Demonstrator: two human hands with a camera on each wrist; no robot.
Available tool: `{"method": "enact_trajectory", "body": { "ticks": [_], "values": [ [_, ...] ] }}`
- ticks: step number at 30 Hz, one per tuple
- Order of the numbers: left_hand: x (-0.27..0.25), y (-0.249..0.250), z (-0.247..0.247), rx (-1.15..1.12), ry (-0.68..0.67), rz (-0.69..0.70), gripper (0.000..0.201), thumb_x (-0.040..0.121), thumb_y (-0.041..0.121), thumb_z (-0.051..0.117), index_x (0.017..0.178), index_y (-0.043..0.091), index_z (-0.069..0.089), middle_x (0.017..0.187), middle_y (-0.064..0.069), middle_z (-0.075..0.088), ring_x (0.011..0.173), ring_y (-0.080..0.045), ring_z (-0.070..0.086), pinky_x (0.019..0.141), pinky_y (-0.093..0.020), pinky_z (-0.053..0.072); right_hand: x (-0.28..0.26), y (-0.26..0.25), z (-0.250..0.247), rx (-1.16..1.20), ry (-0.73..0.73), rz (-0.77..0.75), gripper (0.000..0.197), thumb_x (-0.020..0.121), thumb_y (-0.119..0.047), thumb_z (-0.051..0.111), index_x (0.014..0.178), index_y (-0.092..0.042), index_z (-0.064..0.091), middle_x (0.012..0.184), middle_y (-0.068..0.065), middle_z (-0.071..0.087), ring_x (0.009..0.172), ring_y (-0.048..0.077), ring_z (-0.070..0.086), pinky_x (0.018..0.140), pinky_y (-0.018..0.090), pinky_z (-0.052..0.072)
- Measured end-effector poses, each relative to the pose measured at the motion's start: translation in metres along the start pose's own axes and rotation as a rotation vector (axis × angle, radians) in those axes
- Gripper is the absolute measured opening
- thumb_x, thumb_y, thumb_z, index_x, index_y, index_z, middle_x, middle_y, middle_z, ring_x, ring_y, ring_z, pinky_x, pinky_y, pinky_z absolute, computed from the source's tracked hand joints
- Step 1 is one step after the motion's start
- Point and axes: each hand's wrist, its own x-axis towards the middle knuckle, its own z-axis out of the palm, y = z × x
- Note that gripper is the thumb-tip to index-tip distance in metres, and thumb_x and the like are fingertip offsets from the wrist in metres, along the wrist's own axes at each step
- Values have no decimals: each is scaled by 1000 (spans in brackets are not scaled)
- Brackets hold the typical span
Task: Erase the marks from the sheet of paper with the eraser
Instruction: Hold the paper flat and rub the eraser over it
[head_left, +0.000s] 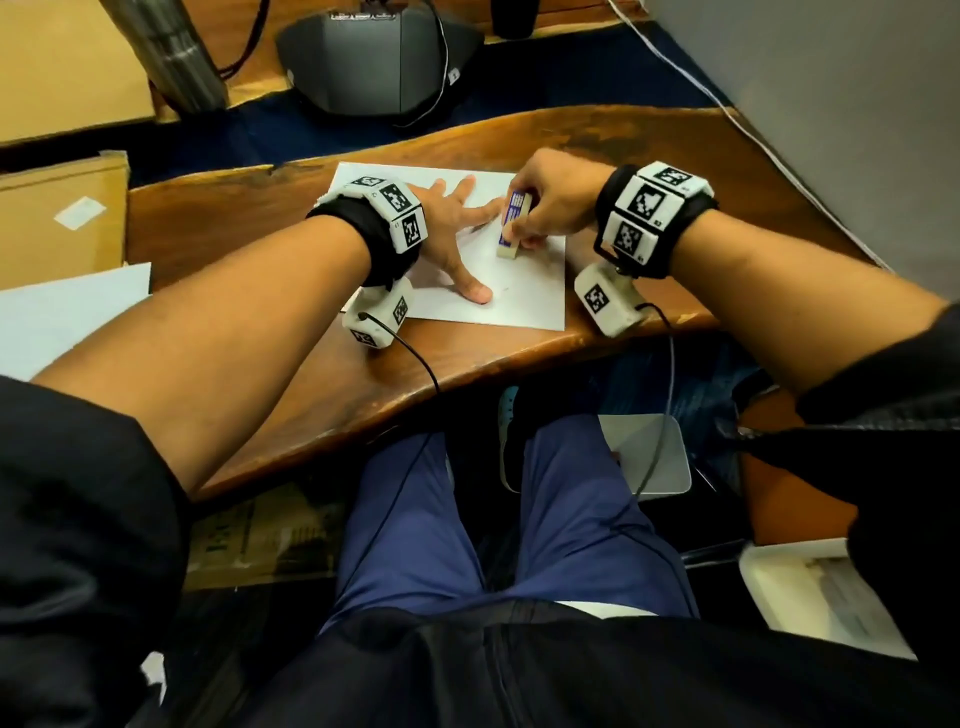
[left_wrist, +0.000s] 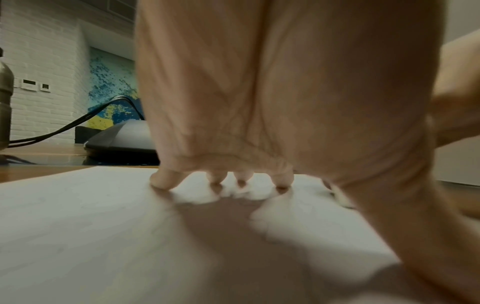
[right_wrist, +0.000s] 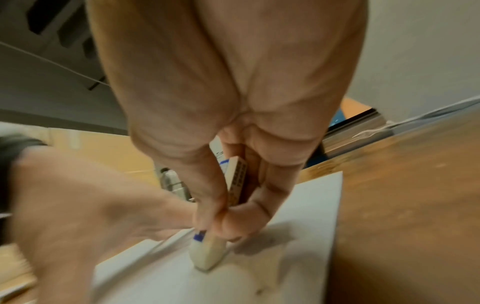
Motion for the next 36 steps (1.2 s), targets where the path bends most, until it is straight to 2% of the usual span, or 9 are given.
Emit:
{"method": "enact_trajectory", "body": {
  "ticks": [5, 11, 15, 20, 23, 27, 30, 34, 36],
  "values": [
    [0, -5, 0, -50, 100, 41, 106, 68, 75, 63, 152, 47, 5, 165, 1, -7, 151, -28, 2, 120, -53, 9, 16, 2, -7, 35, 46, 70, 27, 86, -28, 76, 107, -11, 72, 86, -2, 70, 69, 6, 64, 56, 18, 44],
    [3, -7, 2, -59, 8, 18, 118, 57, 82, 62, 151, 49, -1, 161, 7, -21, 150, -23, -13, 119, -58, 4, 8, 1, 2, 90, 15, 2, 28, 91, -21, 70, 115, -7, 66, 98, 6, 73, 76, 12, 70, 61, 18, 52],
    [5, -9, 2, -33, -8, 43, 126, 46, 88, 60, 152, 50, 1, 160, 7, -25, 149, -24, -17, 117, -62, 2, -8, -4, 12, 40, -127, -88, 24, 91, -24, 69, 111, -10, 67, 94, 4, 74, 76, 12, 69, 62, 15, 50],
    [7, -8, 3, -6, -4, 44, 128, 47, 87, 58, 150, 49, -8, 160, 6, -25, 149, -25, -17, 117, -61, 3, -4, -2, 1, 45, 77, -13, 33, 87, -25, 74, 115, -9, 69, 105, 4, 70, 92, 17, 66, 73, 24, 54],
    [7, -10, 2, -16, -8, 48, 125, 48, 87, 59, 151, 50, -1, 160, 5, -25, 149, -26, -17, 117, -62, 2, -11, -8, 11, -6, 9, -78, 30, 86, -25, 75, 111, -9, 71, 102, 6, 71, 93, 20, 68, 85, 34, 57],
    [6, -8, 2, -11, -10, 50, 125, 49, 85, 60, 151, 49, -2, 160, 5, -25, 149, -26, -17, 117, -62, 1, -15, -9, 9, 1, -22, -55, 27, 86, -27, 75, 107, -10, 73, 98, 6, 73, 87, 18, 68, 81, 30, 56],
    [3, -5, 1, 2, -12, 28, 125, 51, 83, 60, 150, 48, -9, 160, 5, -26, 149, -26, -16, 117, -61, 3, -6, -9, 0, 66, 21, 38, 28, 87, -24, 75, 109, -9, 72, 99, 6, 73, 79, 13, 67, 67, 22, 53],
    [4, -6, 1, -7, -9, 28, 125, 52, 84, 61, 151, 48, -5, 160, 5, -25, 149, -27, -16, 117, -61, 1, -15, -13, 12, 21, 9, -8, 29, 85, -25, 75, 109, -9, 72, 102, 7, 73, 92, 20, 69, 86, 36, 57],
    [3, -6, 1, -14, -6, 31, 123, 55, 82, 62, 151, 47, -6, 160, 4, -25, 149, -26, -17, 117, -61, 0, -23, -14, 20, 29, -15, -35, 27, 85, -25, 74, 107, -9, 72, 99, 6, 73, 90, 20, 69, 87, 36, 57]
  ]
}}
